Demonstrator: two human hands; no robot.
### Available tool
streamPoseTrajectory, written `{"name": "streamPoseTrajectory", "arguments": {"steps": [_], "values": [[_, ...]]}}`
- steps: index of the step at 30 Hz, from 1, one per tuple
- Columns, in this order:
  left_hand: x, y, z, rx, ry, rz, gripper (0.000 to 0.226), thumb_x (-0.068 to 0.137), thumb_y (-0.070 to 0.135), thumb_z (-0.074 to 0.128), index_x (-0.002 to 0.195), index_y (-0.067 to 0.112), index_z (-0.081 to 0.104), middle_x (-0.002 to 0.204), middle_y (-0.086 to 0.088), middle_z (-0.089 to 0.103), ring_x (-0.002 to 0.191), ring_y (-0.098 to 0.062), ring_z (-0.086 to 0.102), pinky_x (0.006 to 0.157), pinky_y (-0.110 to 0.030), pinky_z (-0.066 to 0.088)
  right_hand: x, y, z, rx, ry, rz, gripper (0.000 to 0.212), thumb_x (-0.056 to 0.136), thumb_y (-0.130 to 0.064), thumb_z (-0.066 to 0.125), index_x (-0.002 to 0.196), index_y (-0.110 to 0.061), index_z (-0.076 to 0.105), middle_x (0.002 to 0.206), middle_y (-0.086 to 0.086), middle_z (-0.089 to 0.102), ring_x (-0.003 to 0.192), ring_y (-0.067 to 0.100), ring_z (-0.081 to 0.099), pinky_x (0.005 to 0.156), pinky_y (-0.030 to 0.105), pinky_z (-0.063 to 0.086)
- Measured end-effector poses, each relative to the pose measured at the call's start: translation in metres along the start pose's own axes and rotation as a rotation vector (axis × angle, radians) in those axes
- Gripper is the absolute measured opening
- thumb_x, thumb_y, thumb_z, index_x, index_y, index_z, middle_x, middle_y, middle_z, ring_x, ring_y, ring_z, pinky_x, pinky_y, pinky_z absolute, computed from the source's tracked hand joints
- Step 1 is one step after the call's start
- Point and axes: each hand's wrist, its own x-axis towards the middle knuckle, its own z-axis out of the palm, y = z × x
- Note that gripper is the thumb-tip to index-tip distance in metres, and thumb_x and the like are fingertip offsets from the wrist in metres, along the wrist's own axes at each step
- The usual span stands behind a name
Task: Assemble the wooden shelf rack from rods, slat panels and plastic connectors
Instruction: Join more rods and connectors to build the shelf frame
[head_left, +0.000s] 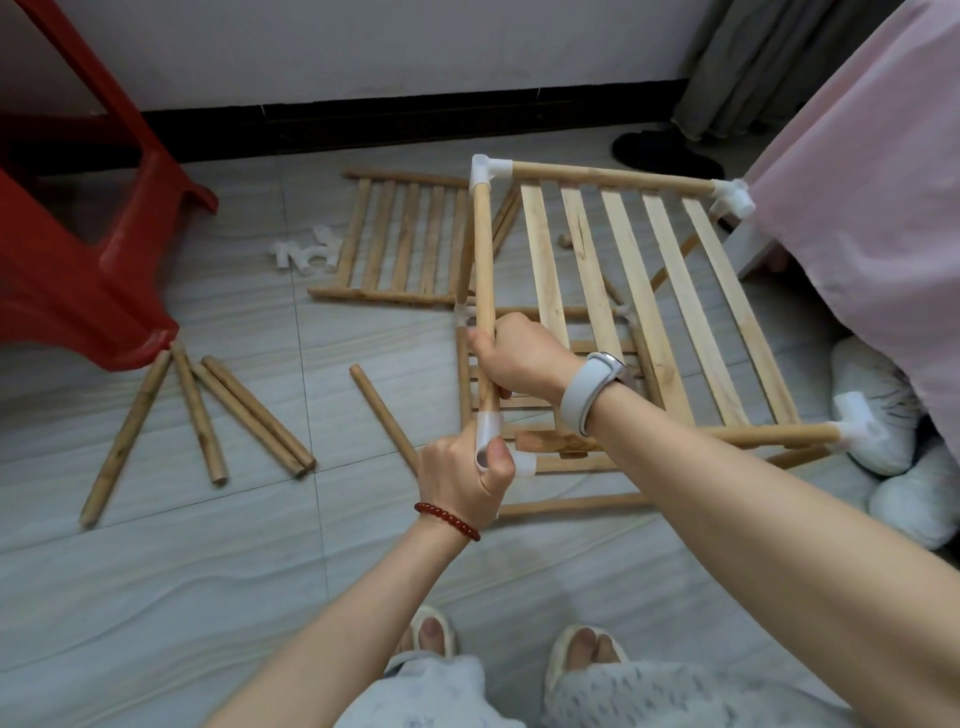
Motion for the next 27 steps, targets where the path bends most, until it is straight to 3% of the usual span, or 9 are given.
{"name": "streamPoseTrajectory", "arguments": {"steps": [3,6,9,11,13,15,20,23,27], "values": [[-0.001,0.000,-0.002,-0.032,-0.081,-0.030,0.028,0.076,0.042,0.021,0.053,0.027,0.020,0.043,0.010,0.022,0.038,-0.007,0.023,0.042,-0.020,0.014,-0.002,-0.001,-0.004,0.115,-0.062,0.005,0.038,0.101,-0.029,0.035,0.087,0.000,0.054,0.075,0.017,0.063,0.070,0.030,0.063,0.074,0.037,0.053],[0.004,0.004,-0.012,-0.172,-0.091,-0.147,0.033,0.074,0.051,0.022,0.054,0.025,0.026,0.043,0.007,0.031,0.042,-0.010,0.032,0.046,-0.029,0.025,-0.014,0.005,-0.008,0.134,-0.024,-0.087,0.032,0.100,-0.027,0.038,0.090,-0.005,0.059,0.076,0.005,0.061,0.065,0.015,0.057,0.069,0.029,0.049],[0.009,0.012,-0.021,-0.369,-0.069,-0.323,0.041,0.084,0.046,0.043,0.056,0.018,0.035,0.046,0.010,0.042,0.051,-0.011,0.048,0.046,-0.018,0.035,-0.043,0.026,-0.003,0.080,0.134,-0.287,0.027,0.098,-0.014,0.038,0.113,-0.011,0.060,0.089,-0.002,0.065,0.084,0.010,0.059,0.077,0.017,0.045],[0.011,0.016,-0.025,-0.441,-0.140,-0.418,0.035,0.094,0.028,0.048,0.063,0.012,0.043,0.060,-0.002,0.048,0.062,-0.020,0.054,0.053,-0.018,0.043,-0.062,0.041,0.001,-0.087,0.145,-0.375,0.037,0.095,-0.020,0.031,0.120,-0.015,0.058,0.103,-0.002,0.065,0.103,0.012,0.054,0.095,0.027,0.038],[0.012,0.021,-0.028,-0.450,-0.173,-0.481,0.031,0.096,0.027,0.045,0.069,0.012,0.044,0.066,-0.005,0.048,0.066,-0.021,0.054,0.062,-0.030,0.046,-0.072,0.050,0.000,-0.261,0.086,-0.406,0.049,0.087,-0.029,0.024,0.122,-0.019,0.058,0.109,-0.006,0.061,0.111,0.009,0.047,0.102,0.032,0.026],[0.012,0.026,-0.029,-0.442,-0.146,-0.527,0.033,0.097,0.030,0.041,0.068,0.015,0.040,0.064,0.000,0.044,0.066,-0.020,0.052,0.065,-0.035,0.045,-0.075,0.050,-0.003,-0.349,0.071,-0.441,0.046,0.085,-0.031,0.027,0.118,-0.022,0.058,0.104,-0.009,0.061,0.109,0.008,0.045,0.102,0.032,0.022],[0.016,0.034,-0.029,-0.417,-0.034,-0.584,0.037,0.098,0.034,0.037,0.066,0.016,0.036,0.064,0.001,0.043,0.066,-0.019,0.050,0.061,-0.032,0.040,-0.075,0.052,0.000,-0.438,0.139,-0.483,0.020,0.090,-0.036,0.049,0.103,-0.023,0.056,0.093,-0.012,0.056,0.103,0.009,0.044,0.104,0.036,0.024],[0.017,0.035,-0.027,-0.413,-0.021,-0.604,0.037,0.098,0.036,0.035,0.067,0.016,0.037,0.066,-0.001,0.044,0.064,-0.016,0.048,0.061,-0.031,0.038,-0.073,0.052,0.004,-0.482,0.149,-0.470,0.027,0.090,-0.046,0.051,0.102,-0.022,0.055,0.093,-0.015,0.049,0.106,0.008,0.043,0.107,0.033,0.020],[0.018,0.036,-0.027,-0.411,-0.024,-0.600,0.038,0.098,0.036,0.034,0.065,0.017,0.033,0.064,0.002,0.037,0.064,-0.017,0.043,0.064,-0.033,0.037,-0.071,0.053,0.007,-0.547,0.190,-0.466,0.041,0.088,-0.058,0.047,0.102,-0.020,0.056,0.105,-0.011,0.057,0.110,0.009,0.044,0.108,0.033,0.018]]}}
